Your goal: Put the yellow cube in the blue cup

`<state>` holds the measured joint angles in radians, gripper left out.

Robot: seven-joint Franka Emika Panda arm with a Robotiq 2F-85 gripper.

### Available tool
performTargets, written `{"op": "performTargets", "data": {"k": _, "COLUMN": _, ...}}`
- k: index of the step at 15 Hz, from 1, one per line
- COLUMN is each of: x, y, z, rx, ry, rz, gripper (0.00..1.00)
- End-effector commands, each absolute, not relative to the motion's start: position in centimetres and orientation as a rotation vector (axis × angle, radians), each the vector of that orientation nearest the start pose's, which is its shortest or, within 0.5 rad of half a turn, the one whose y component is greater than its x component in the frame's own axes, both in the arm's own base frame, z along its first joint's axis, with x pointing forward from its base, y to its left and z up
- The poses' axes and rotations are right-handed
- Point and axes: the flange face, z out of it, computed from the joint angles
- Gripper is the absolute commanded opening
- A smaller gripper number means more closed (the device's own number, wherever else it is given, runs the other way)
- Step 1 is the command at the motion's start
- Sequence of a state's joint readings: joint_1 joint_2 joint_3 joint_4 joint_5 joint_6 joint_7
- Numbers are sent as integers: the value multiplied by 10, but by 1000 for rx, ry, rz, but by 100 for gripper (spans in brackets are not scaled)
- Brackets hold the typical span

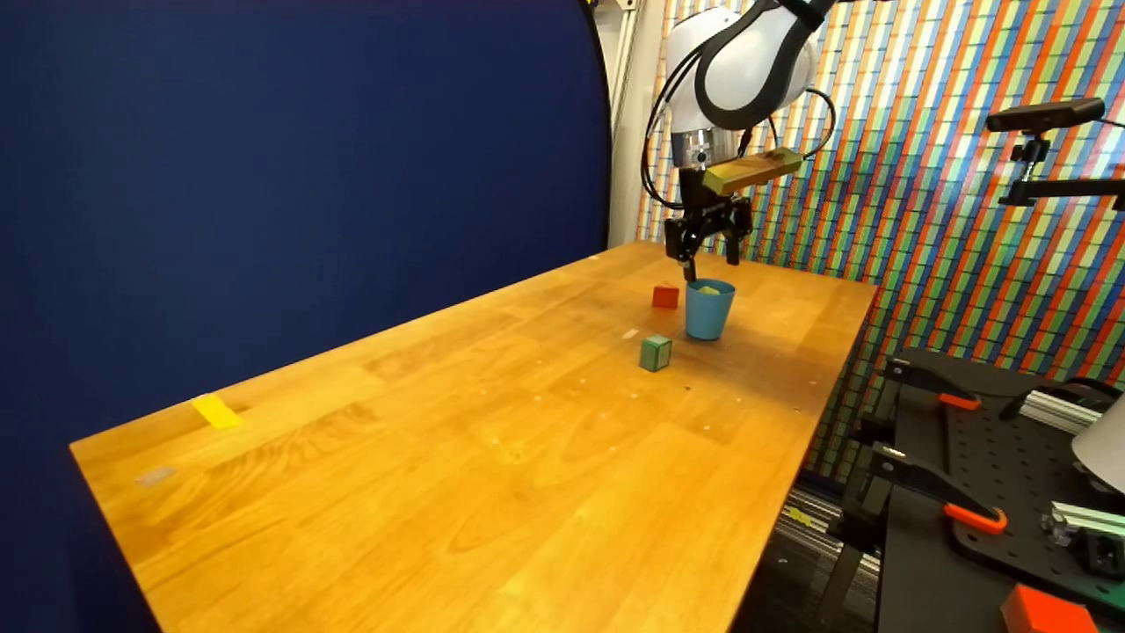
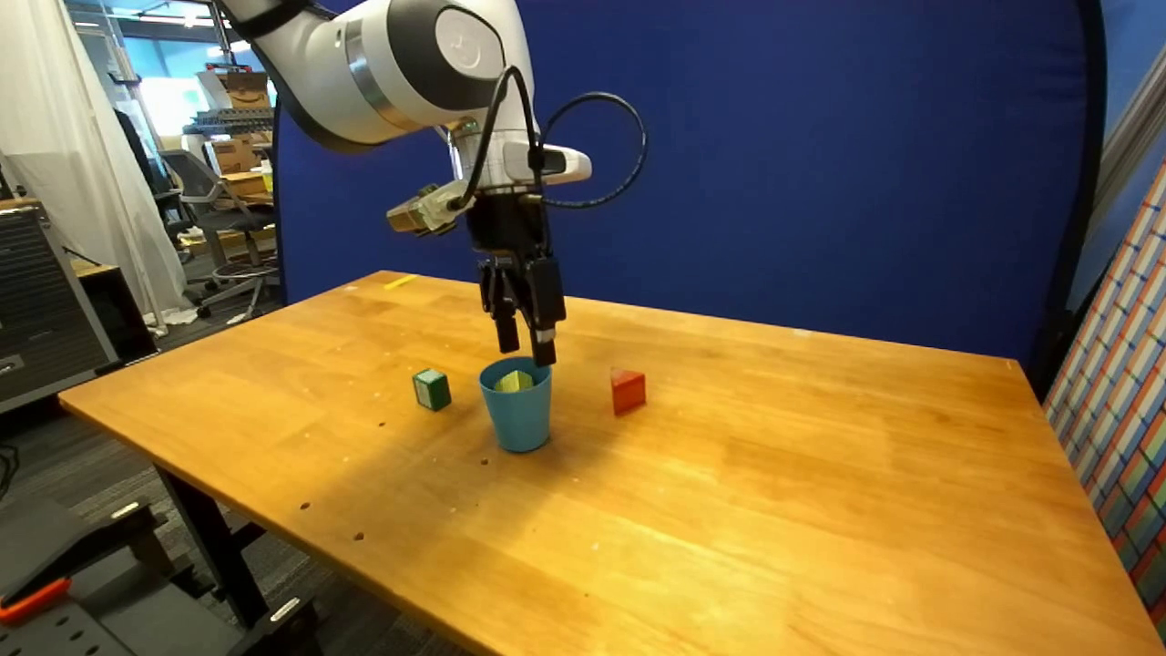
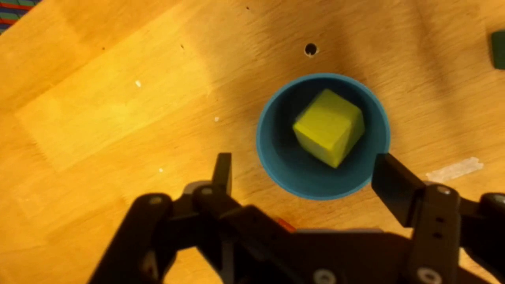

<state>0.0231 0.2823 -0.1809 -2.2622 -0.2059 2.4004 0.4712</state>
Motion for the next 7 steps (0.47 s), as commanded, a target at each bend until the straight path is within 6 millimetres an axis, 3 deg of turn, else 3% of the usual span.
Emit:
{"op": "performTargets", "data": {"k": 1, "x": 509, "y": -88, "z": 242, "rx": -3203, "ry": 698, "rz": 247, "gripper": 100}}
{"op": "performTargets", "data": {"k": 3, "x": 507, "y": -87, "z": 246, "rx": -3170, "ry": 631, "rz": 286, "gripper": 100}}
{"op": "performTargets", "data": {"k": 4, "x": 513, "y": -86, "z": 230, "rx": -3209, "ry": 693, "rz": 267, "gripper": 100}}
{"op": "performTargets", "data": {"k": 7, "x": 512, "y": -86, "z": 227, "rx": -3206, "ry": 686, "rz": 281, "gripper": 100}}
